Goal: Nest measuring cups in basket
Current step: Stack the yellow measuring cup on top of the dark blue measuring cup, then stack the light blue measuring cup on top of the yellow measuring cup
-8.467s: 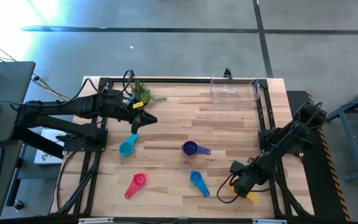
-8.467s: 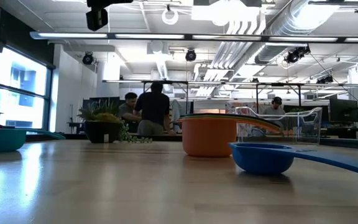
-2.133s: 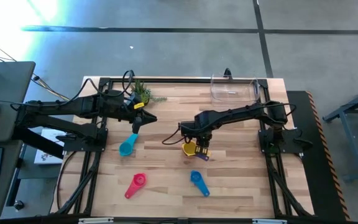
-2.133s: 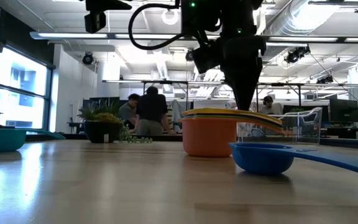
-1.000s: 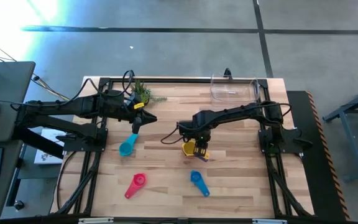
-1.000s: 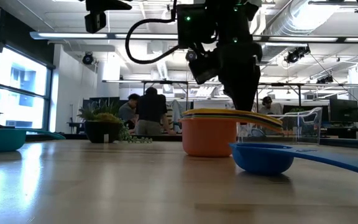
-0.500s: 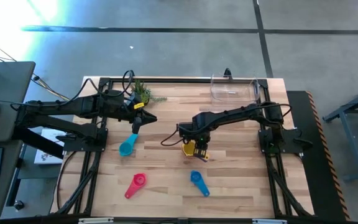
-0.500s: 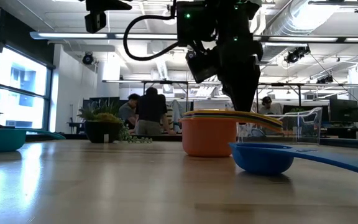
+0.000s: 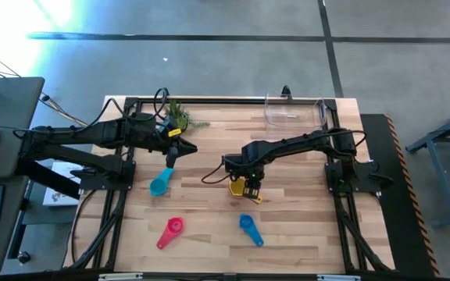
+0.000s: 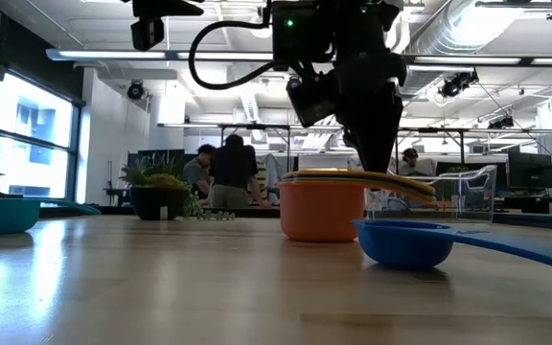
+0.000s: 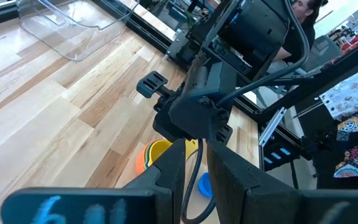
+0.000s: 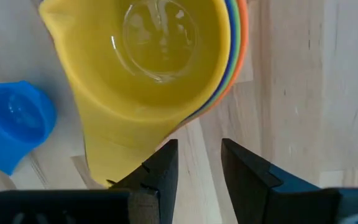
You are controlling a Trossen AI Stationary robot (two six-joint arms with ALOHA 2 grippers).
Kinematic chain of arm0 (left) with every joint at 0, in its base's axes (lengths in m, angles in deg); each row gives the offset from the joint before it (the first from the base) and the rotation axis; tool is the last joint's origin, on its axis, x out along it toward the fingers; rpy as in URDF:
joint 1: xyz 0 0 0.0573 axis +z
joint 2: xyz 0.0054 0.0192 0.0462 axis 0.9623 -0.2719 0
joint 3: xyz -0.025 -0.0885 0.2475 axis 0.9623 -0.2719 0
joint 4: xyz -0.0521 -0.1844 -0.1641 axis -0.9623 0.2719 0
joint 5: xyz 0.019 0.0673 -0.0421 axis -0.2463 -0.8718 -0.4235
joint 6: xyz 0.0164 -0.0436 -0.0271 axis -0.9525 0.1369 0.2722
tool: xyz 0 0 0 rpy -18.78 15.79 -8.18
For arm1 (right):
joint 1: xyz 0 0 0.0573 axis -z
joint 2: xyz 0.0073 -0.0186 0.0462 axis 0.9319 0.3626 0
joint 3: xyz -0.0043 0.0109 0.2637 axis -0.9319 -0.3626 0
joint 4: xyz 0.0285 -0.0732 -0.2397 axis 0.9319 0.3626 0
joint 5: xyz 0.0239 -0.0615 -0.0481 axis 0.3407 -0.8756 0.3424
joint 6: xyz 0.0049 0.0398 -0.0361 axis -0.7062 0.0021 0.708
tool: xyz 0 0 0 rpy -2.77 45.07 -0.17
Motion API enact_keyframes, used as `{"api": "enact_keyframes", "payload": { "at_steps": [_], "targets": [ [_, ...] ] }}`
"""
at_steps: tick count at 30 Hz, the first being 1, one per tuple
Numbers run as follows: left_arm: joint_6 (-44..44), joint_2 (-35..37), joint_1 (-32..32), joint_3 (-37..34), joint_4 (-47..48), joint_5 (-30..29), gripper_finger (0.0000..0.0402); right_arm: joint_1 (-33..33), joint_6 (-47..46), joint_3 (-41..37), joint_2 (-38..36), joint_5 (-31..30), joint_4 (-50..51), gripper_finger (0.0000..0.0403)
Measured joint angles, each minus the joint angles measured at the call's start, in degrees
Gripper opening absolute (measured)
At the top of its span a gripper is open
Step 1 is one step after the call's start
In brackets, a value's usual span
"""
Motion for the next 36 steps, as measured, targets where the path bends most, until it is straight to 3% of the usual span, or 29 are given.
{"api": "enact_keyframes", "payload": {
  "at_steps": [11, 22, 28, 36],
  "targets": [
    [0.15, 0.0, 0.0, 0.0, 0.0, -0.24, 0.0058, -0.07, -0.67, 0.0, -1.26, -3.65, 1.87, 0.0114],
    [3.79, 0.0, -0.36, 0.0, 1.02, -0.06, 0.0058, 0.59, -3.3, 0.07, -9.4, -6.72, 2.8, 0.0114],
    [8.86, -0.02, -5.06, 0.0, 7.77, 0.82, 0.0058, -0.7, -5.25, 0.09, -12.78, -9.49, 4.6, 0.0114],
    [19.94, -0.02, -13.94, 0.0, 19.28, -2.9, 0.0058, -3.22, -7.64, 0.09, -16.86, -12.1, 7.03, 0.0114]
  ]
}}
